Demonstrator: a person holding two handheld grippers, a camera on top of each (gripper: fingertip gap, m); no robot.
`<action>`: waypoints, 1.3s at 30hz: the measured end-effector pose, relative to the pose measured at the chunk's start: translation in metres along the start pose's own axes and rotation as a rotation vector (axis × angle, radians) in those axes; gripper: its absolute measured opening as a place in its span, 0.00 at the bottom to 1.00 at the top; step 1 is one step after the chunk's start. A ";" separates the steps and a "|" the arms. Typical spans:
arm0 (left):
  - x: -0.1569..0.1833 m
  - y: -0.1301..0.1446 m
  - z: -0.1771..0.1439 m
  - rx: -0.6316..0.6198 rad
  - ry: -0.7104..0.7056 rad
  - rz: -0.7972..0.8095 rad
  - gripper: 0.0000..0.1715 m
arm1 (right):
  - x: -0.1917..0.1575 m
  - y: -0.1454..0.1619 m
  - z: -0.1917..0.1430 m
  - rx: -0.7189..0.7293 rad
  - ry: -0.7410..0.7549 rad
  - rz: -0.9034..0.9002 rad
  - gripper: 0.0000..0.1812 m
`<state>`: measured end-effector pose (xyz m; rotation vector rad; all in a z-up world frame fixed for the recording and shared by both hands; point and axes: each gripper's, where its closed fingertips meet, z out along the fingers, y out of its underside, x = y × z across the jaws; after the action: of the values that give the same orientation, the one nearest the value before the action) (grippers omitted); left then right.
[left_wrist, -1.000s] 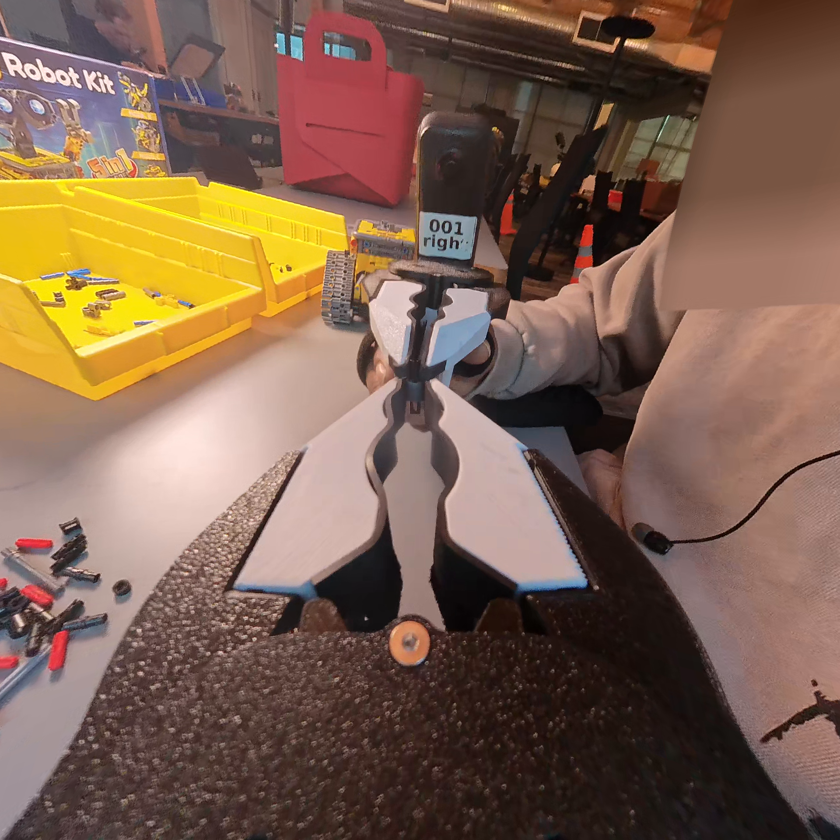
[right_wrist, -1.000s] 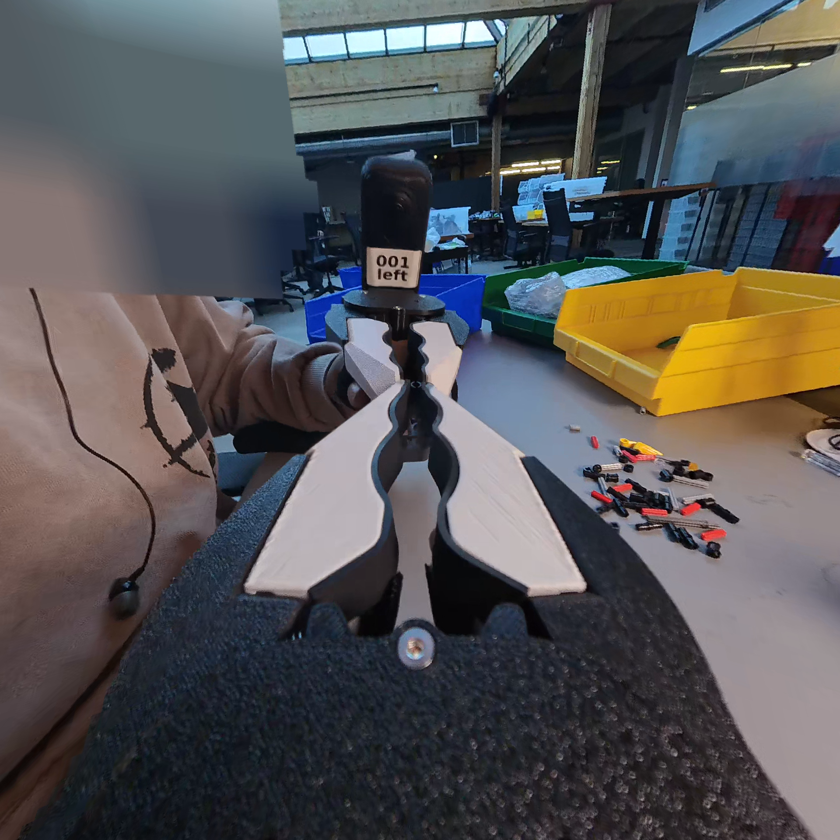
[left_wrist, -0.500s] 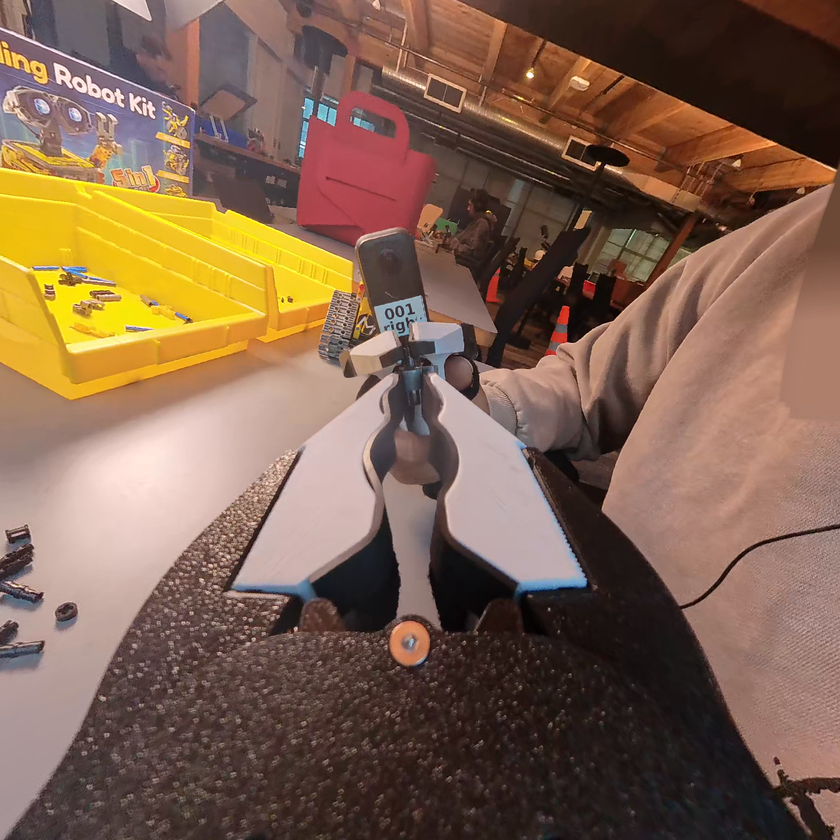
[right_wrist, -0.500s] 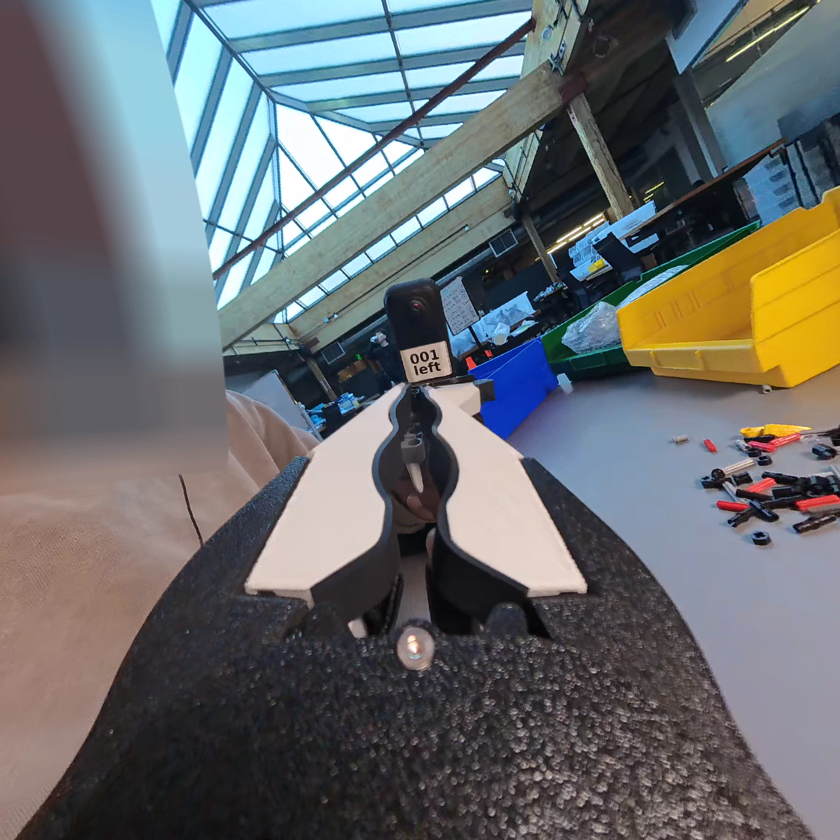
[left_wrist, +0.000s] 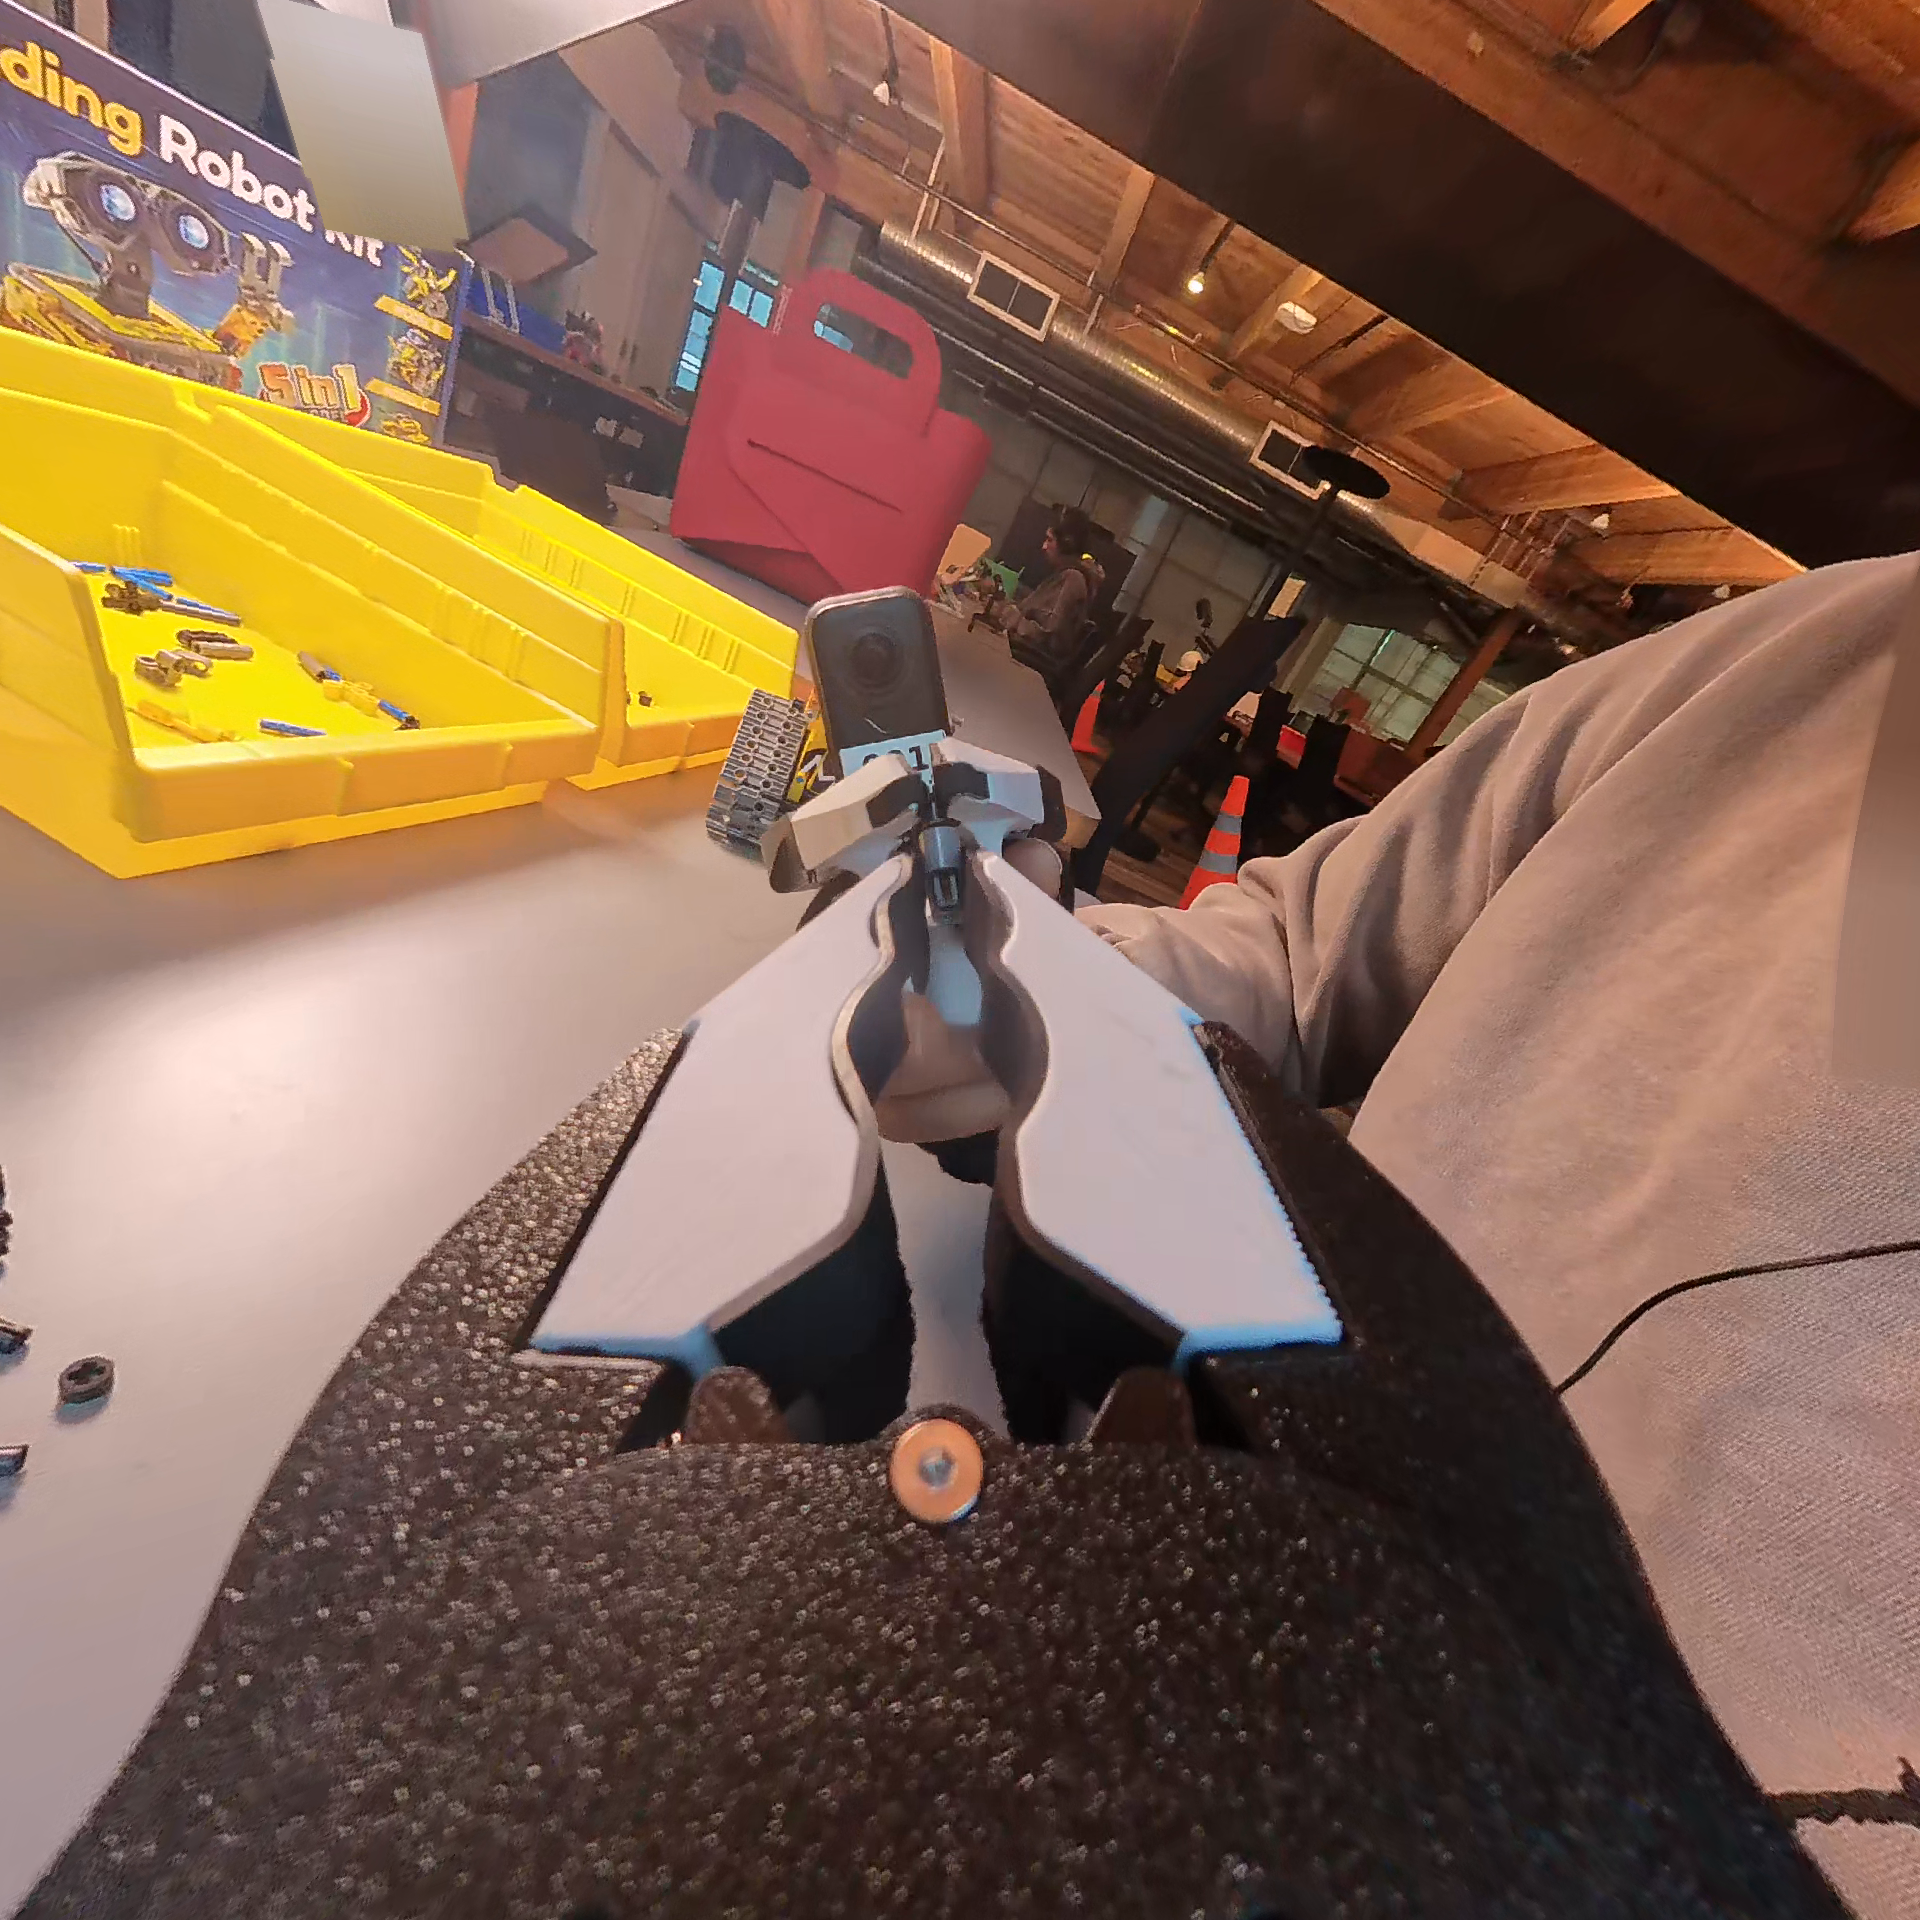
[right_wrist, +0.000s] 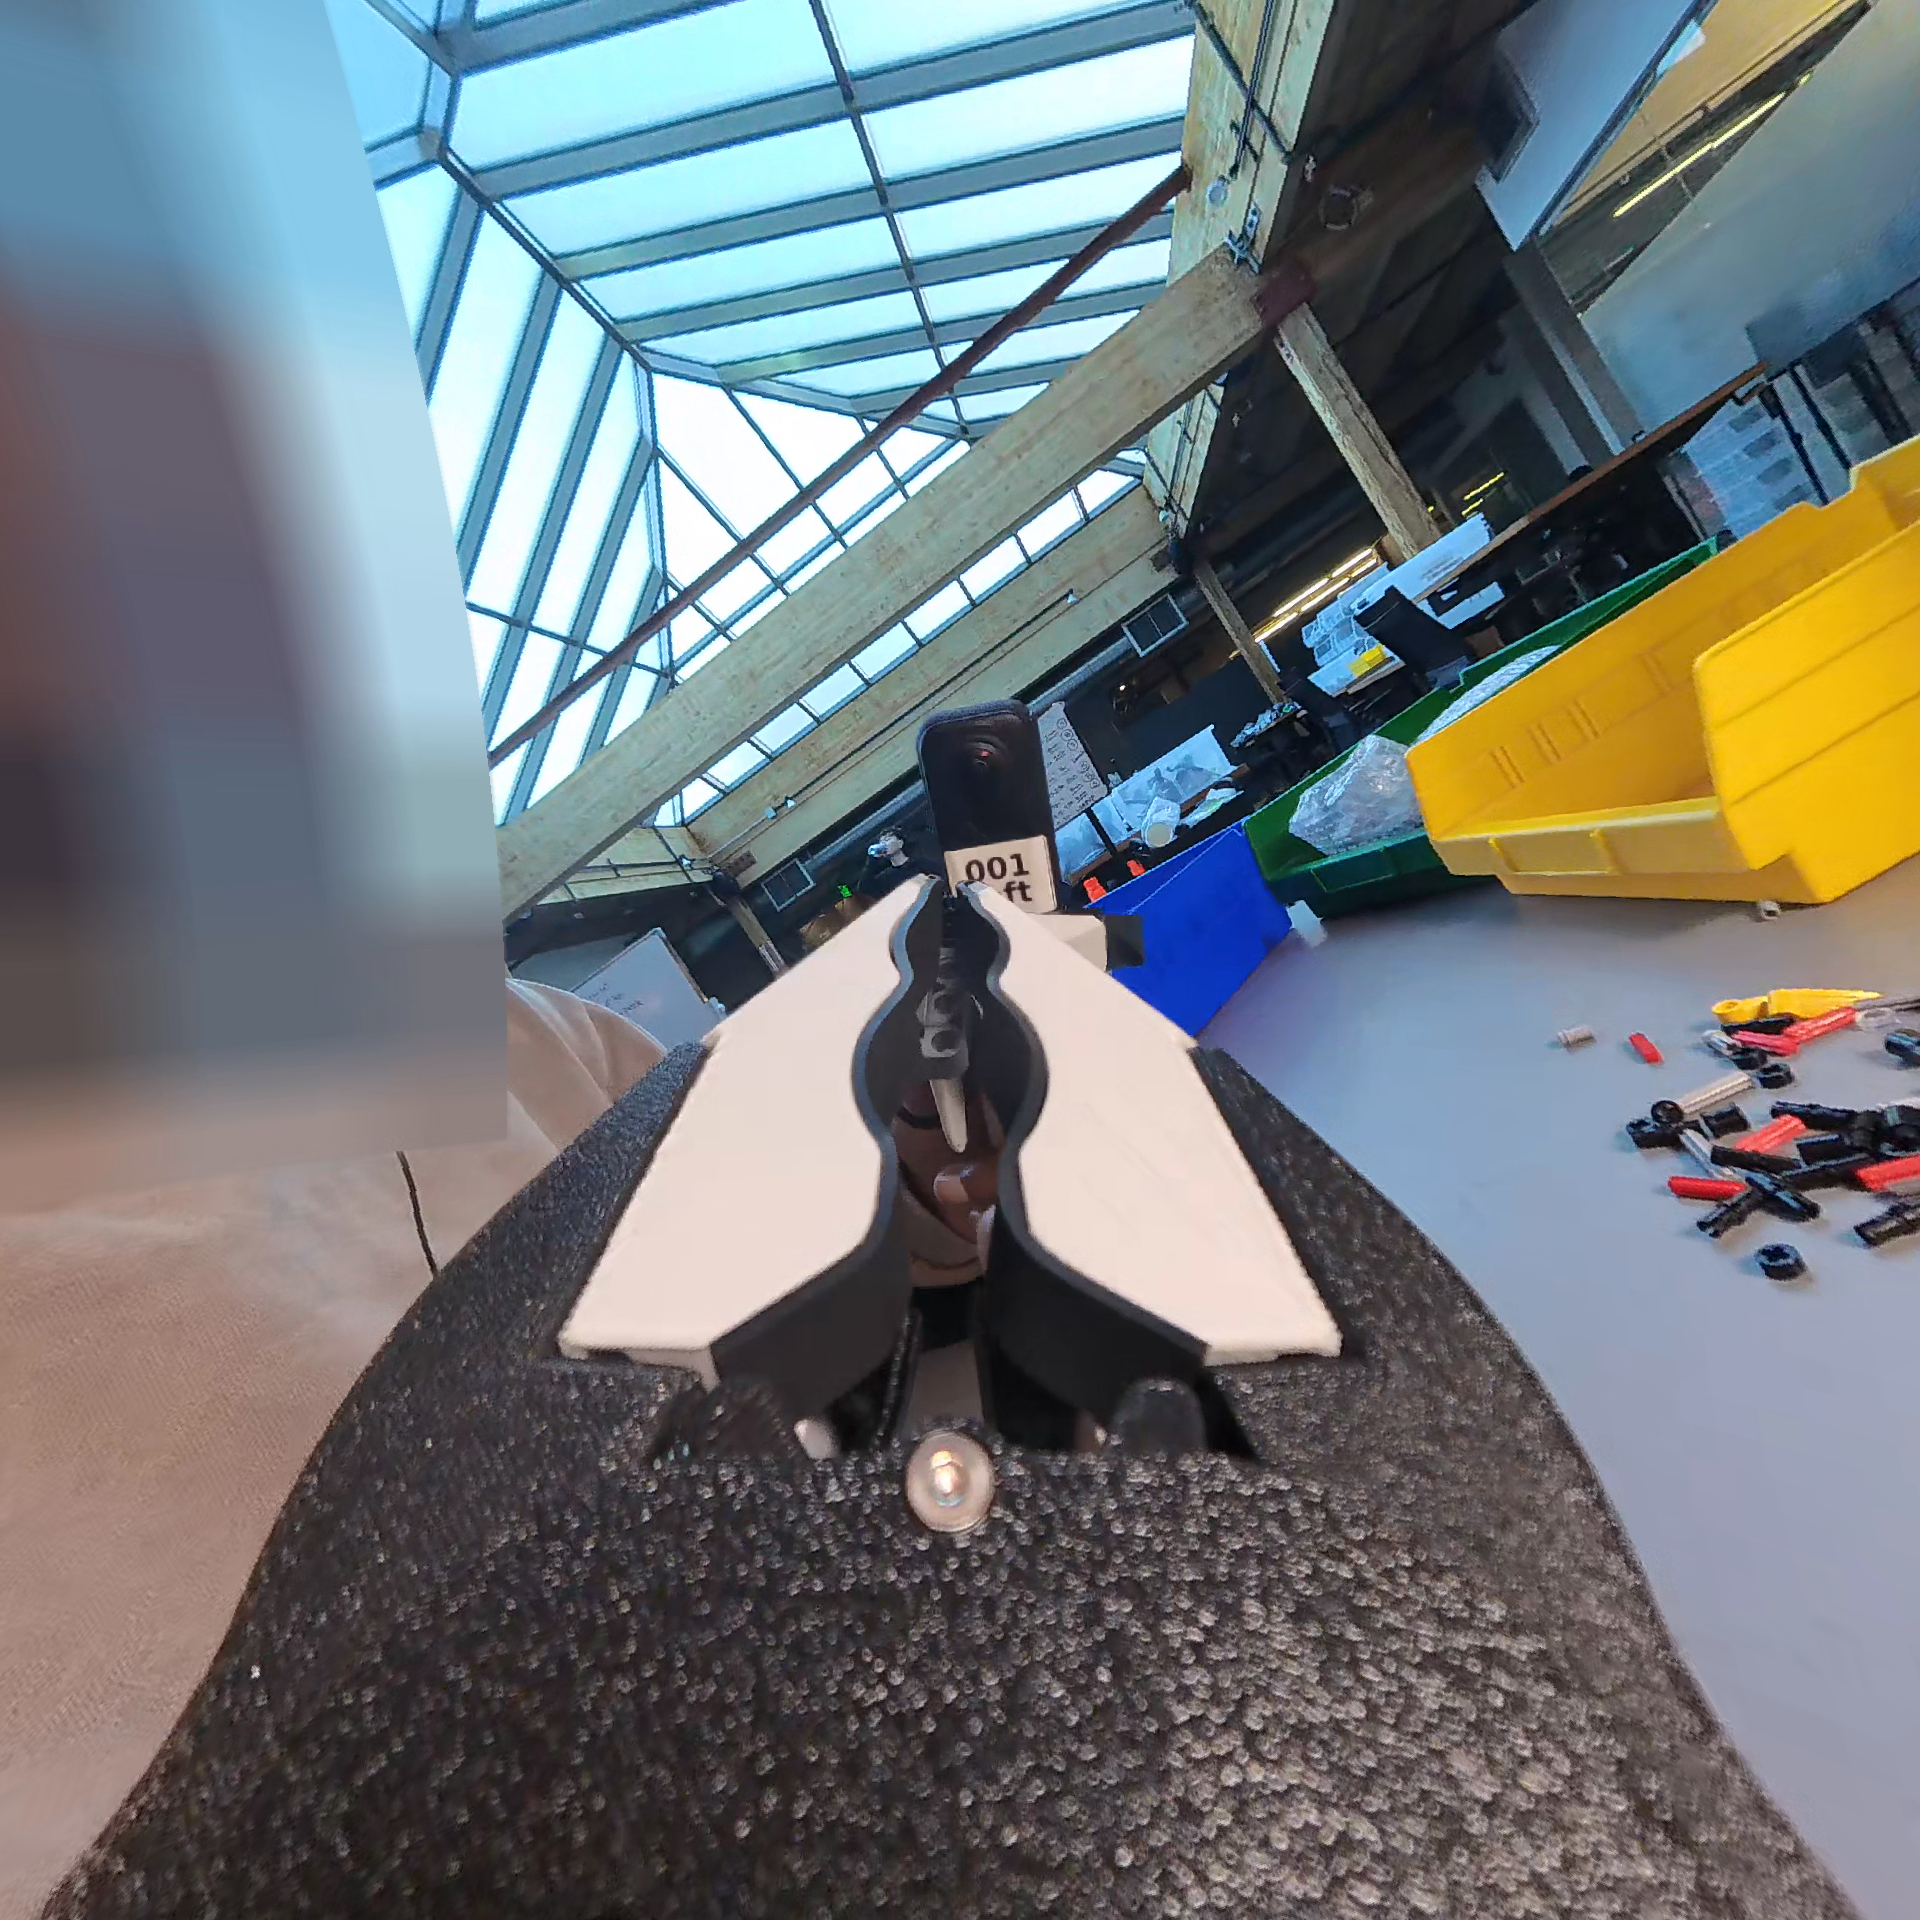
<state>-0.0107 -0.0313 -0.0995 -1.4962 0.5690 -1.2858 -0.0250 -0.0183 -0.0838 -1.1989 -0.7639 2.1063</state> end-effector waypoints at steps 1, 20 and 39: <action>0.000 -0.001 0.000 0.003 0.006 -0.007 0.04 | 0.000 -0.001 0.000 0.006 -0.003 0.006 0.00; 0.009 0.012 -0.004 -0.054 0.059 0.080 0.04 | -0.008 0.013 0.002 -0.161 0.060 -0.267 0.16; 0.024 0.004 0.000 0.029 0.107 0.080 0.04 | -0.024 0.021 0.014 -0.129 0.026 -0.295 0.02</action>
<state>-0.0018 -0.0528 -0.0926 -1.3738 0.6707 -1.3118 -0.0323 -0.0522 -0.0799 -1.1010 -1.0122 1.8202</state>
